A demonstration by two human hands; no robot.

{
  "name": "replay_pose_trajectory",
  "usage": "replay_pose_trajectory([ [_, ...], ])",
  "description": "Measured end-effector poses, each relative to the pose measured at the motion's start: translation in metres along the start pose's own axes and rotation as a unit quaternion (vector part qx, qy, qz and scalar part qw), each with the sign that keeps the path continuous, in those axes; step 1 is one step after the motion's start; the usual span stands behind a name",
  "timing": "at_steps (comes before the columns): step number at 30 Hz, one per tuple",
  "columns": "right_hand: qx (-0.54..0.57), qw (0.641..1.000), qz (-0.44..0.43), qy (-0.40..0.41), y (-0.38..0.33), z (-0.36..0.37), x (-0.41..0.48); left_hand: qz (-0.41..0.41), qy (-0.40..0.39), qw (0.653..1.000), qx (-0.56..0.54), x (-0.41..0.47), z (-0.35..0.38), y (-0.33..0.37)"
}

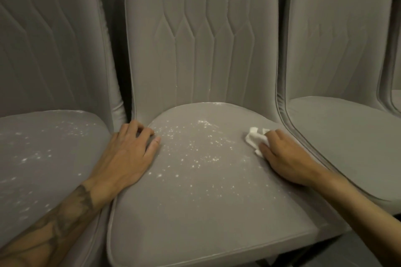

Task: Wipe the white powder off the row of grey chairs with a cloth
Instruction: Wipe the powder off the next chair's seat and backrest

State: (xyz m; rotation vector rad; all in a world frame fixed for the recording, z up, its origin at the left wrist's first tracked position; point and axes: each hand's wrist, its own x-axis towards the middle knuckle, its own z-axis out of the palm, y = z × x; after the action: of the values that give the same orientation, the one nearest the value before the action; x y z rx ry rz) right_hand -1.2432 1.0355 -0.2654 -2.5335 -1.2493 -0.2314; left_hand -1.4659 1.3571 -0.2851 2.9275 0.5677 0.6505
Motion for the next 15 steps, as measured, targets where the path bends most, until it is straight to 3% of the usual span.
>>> replay_pose_trajectory([
  [4,0.015,0.995,-0.086,-0.037,-0.005,-0.014,-0.032,-0.007,0.004,1.000,-0.012,0.000,-0.002,0.003],
  [9,-0.010,0.995,0.097,-0.016,0.032,-0.018,-0.011,-0.003,0.009,1.000,-0.022,0.000,-0.001,0.002],
  [15,0.027,0.997,-0.066,-0.020,-0.028,-0.013,-0.056,0.004,0.004,1.000,-0.003,0.001,0.001,0.000],
])
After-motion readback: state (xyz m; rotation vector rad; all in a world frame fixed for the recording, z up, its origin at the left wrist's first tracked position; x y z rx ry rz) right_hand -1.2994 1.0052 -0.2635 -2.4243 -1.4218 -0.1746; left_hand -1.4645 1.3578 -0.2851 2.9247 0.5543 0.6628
